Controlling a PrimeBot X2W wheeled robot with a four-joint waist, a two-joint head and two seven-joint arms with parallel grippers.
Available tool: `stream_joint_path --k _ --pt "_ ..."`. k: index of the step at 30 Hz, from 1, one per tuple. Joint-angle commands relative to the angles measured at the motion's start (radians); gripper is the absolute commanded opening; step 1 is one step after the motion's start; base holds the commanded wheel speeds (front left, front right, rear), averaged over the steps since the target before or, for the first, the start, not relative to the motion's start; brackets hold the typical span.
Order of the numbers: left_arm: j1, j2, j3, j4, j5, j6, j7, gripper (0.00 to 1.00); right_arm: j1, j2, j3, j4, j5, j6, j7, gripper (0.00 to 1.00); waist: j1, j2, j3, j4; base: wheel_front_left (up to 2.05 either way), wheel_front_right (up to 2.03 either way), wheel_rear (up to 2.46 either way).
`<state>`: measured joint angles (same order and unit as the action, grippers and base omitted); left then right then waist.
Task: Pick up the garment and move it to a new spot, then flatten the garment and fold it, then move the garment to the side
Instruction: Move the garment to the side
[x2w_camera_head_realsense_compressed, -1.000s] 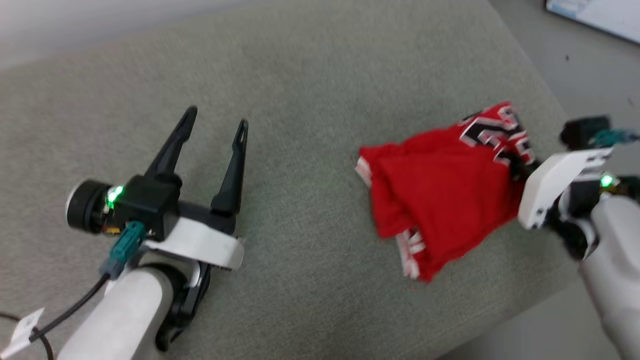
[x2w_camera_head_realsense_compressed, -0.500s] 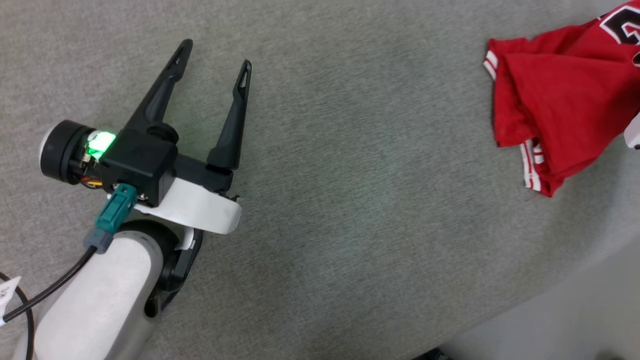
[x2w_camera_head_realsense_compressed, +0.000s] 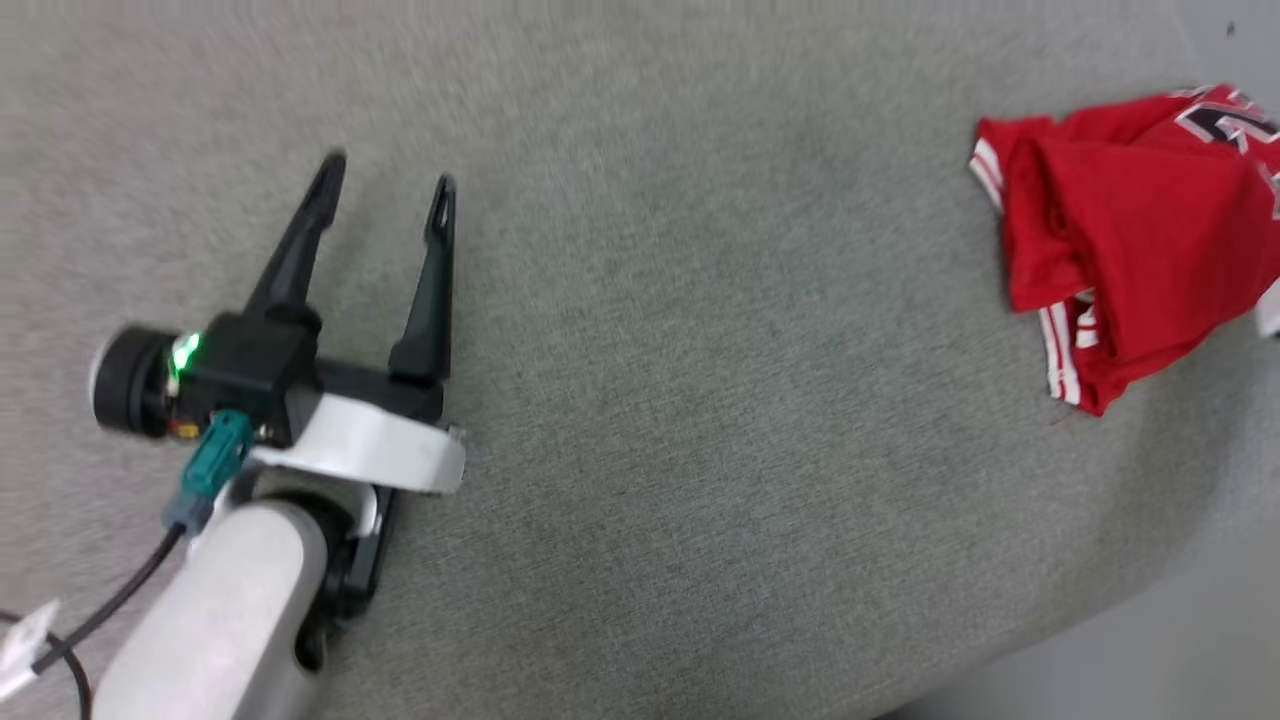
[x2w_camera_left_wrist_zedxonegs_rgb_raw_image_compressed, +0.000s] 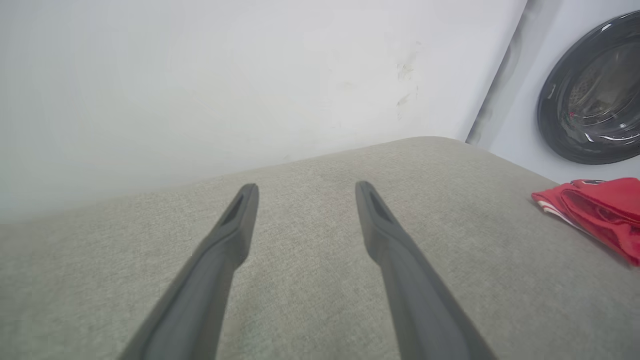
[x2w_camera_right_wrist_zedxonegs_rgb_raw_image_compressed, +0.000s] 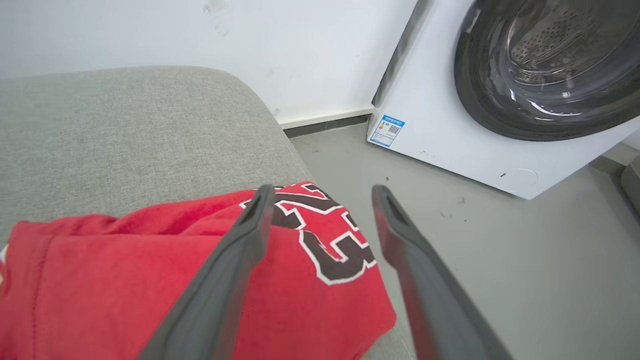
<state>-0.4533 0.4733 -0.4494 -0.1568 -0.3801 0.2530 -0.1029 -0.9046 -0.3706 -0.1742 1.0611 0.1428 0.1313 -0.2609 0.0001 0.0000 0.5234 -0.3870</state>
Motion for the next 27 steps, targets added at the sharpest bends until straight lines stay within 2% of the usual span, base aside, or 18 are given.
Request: stream_joint_path --k 1,4,6,12,13,14,19,27 --pt "0.037 -0.012 0.007 0.017 -0.016 0.012 -0.022 1.00 0.052 0.020 -0.007 -0.051 -0.016 -0.001 -0.003 1.00 -0.0001 0.0000 -0.091 0.026 0.00 0.00 0.00" --pt "0.074 -0.025 0.015 0.034 -0.034 0.022 -0.043 1.00 0.107 0.048 -0.003 -0.105 -0.034 -0.001 -0.003 1.00 -0.0001 0.0000 -0.138 0.041 0.00 0.00 0.00" --pt "0.125 -0.045 0.022 0.059 -0.062 0.036 -0.073 1.00 0.193 0.087 0.004 -0.179 -0.043 -0.001 -0.003 1.00 -0.0001 0.0000 -0.203 0.073 0.00 0.00 0.00" --pt "0.212 -0.088 0.040 0.115 -0.110 0.053 -0.118 1.00 0.370 0.163 0.055 -0.333 -0.021 -0.001 0.015 1.00 -0.0001 0.0000 -0.304 0.157 0.00 0.00 0.00" --pt "0.246 -0.094 0.053 0.137 -0.122 0.058 -0.133 1.00 0.447 0.194 0.092 -0.426 0.010 -0.001 0.041 1.00 -0.0001 0.0000 -0.336 0.200 0.00 0.00 0.00" --pt "0.246 -0.094 0.053 0.137 -0.122 0.058 -0.133 1.00 0.447 0.194 0.092 -0.426 0.010 -0.001 0.041 1.00 -0.0001 0.0000 -0.336 0.200 0.00 0.00 0.00" --pt "0.291 -0.091 0.078 0.173 -0.131 0.060 -0.148 1.00 0.562 0.228 0.137 -0.601 0.046 -0.001 0.089 1.00 -0.0001 0.0000 -0.388 0.271 0.00 0.00 0.00" --pt "0.363 -0.066 0.124 0.180 -0.134 0.057 -0.158 1.00 0.727 0.269 0.153 -0.879 0.048 -0.001 0.179 1.00 -0.0001 0.0000 -0.464 0.338 0.00 0.00 0.00"
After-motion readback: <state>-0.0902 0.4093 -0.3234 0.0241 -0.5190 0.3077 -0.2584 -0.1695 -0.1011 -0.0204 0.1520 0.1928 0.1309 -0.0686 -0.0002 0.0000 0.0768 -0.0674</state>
